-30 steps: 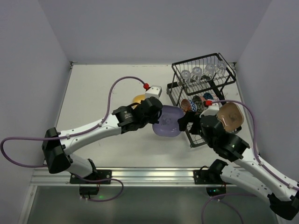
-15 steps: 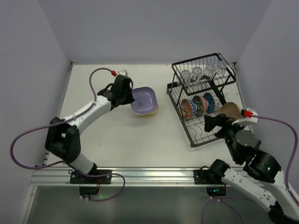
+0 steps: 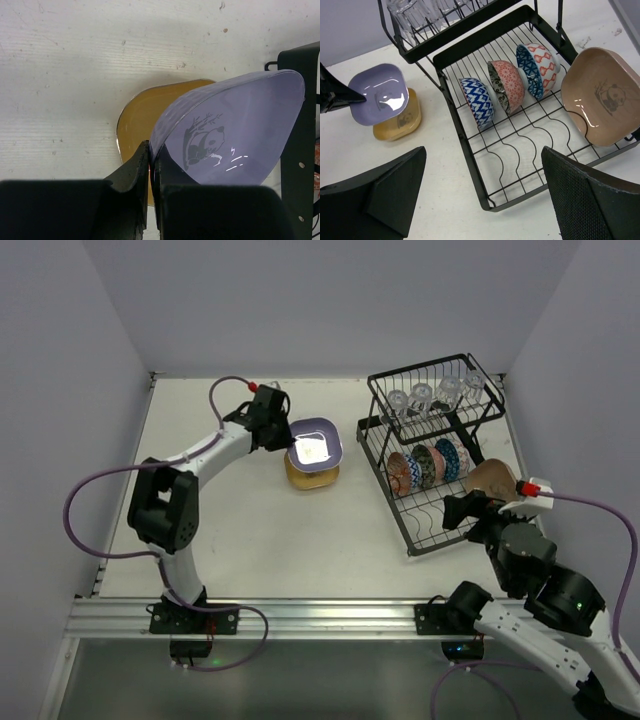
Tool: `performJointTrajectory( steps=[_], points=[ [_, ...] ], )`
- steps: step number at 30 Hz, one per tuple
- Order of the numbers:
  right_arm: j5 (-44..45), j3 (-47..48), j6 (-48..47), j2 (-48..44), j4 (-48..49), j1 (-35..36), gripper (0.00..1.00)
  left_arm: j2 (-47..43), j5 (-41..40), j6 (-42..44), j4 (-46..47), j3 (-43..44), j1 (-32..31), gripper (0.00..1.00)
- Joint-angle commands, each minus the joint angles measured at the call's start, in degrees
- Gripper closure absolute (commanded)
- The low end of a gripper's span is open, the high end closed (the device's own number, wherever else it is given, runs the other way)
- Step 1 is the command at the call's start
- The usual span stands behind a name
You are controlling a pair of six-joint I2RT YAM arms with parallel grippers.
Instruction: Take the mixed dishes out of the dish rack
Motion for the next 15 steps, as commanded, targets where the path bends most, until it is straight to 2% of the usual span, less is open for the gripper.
performJointTrajectory(
  steps=[1, 6, 10, 13, 15],
  points=[
    [2.86, 0.40, -0.54, -0.90, -0.01, 0.19, 0.01, 0.98, 1.05, 0.36, 0.91, 2.16, 0.37, 0.95],
    [3.30, 0.14, -0.80, -1.16, -0.09, 0.19, 0.01, 1.78, 0.43, 0.01, 0.74, 0.84, 0.28, 0.95],
    [3.47, -0.04, -1.07, 0.41, -0.09, 0.19, 0.01, 1.78, -0.18, -0.26, 0.91, -0.48, 0.28, 0.91],
    [3.56, 0.05, -1.07, 1.82, -0.09, 0.11, 0.01, 1.95, 0.26, -0.26, 1.09, -0.57, 0.28, 0.83],
    [3.48, 0.31, -1.15, 2.61, -0.09, 0.19, 0.01, 1.26, 0.26, -0.17, 0.91, -0.57, 0.28, 0.75]
  ],
)
